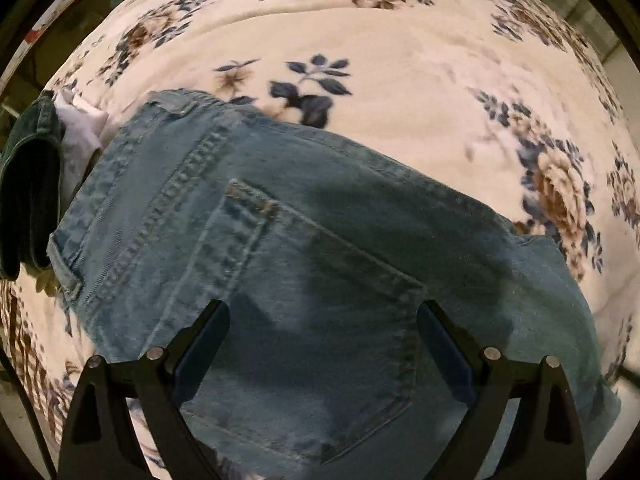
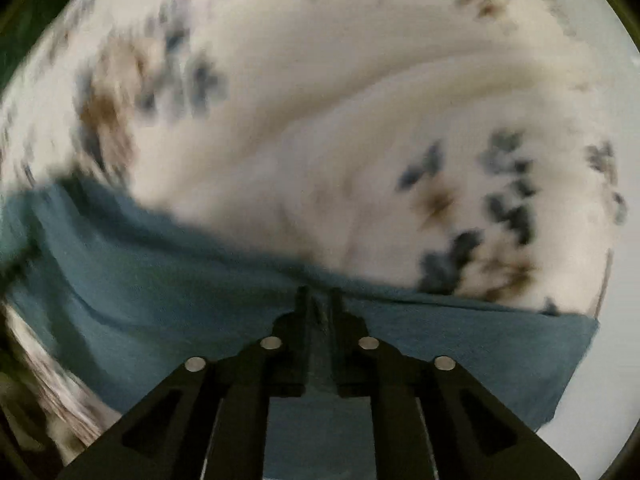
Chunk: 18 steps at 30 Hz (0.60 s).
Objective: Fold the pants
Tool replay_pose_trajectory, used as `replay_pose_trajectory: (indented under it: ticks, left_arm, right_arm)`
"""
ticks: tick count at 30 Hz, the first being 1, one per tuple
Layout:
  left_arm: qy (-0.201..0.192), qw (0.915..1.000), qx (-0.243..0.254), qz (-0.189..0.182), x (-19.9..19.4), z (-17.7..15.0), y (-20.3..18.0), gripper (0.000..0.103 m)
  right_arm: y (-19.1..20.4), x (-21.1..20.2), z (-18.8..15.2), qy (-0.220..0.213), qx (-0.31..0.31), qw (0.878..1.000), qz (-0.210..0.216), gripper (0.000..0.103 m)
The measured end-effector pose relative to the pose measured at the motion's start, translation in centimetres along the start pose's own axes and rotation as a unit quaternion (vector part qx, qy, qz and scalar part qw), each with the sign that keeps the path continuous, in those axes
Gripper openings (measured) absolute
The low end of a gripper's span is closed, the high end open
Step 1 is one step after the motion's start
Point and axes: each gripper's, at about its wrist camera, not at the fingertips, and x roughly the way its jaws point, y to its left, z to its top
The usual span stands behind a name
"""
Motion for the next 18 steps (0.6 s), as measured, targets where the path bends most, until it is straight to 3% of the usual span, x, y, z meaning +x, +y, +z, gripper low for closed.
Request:
replay_pose_trajectory:
  ticks: [2, 3, 6, 8, 10, 12, 14, 18]
  left_arm:
    - [0.001, 1.0, -0.003, -0.004, -0.1, 0.0, 0.7, 0.096]
    - [0.002, 1.0, -0.005, -0.005, 0.0, 0.0, 1.0, 0.096]
    - [0.008, 0.9999, -0.009, -0.009, 0.4, 0.1, 1.8, 0.096]
    - [0.006, 0.9999, -0.007, -0.009, 0.6, 0.2, 2.1, 0.096]
    - [0.005, 0.9999, -0.004, -0.01, 0.8, 0.6, 2.9, 0.096]
    - [0.003, 0.9999, -0.002, -0.012, 1.0, 0.8, 3.3, 0.096]
    - [0.003, 0.9999, 0.001, -0.015, 1.4, 1.2, 3.4, 0.096]
    - [0.001, 0.9997, 0.011, -0.024, 1.6, 1.3, 3.2, 0.096]
  right_arm:
    - [1.1, -3.3, 0.6, -0.041, 0.013, 0.998, 0.048, 0.047]
    - [2.4, -4.2, 1.1, -0.049, 0.013, 0.994, 0.093, 0.064]
    - [9.0, -2.7, 4.1, -0.02, -0.013, 0.979, 0.203, 0.064]
    - [13.6, -0.5, 6.9, 0.005, -0.03, 0.973, 0.227, 0.064]
    - [16.9, 3.0, 8.2, 0.04, -0.05, 0.971, 0.231, 0.061]
    - [19.7, 7.0, 8.9, 0.081, -0.06, 0.972, 0.213, 0.024]
    - [21.2, 8.2, 8.4, 0.102, -0.068, 0.973, 0.195, 0.018]
    - [21.7, 5.2, 8.0, 0.009, -0.068, 0.984, 0.165, 0.015]
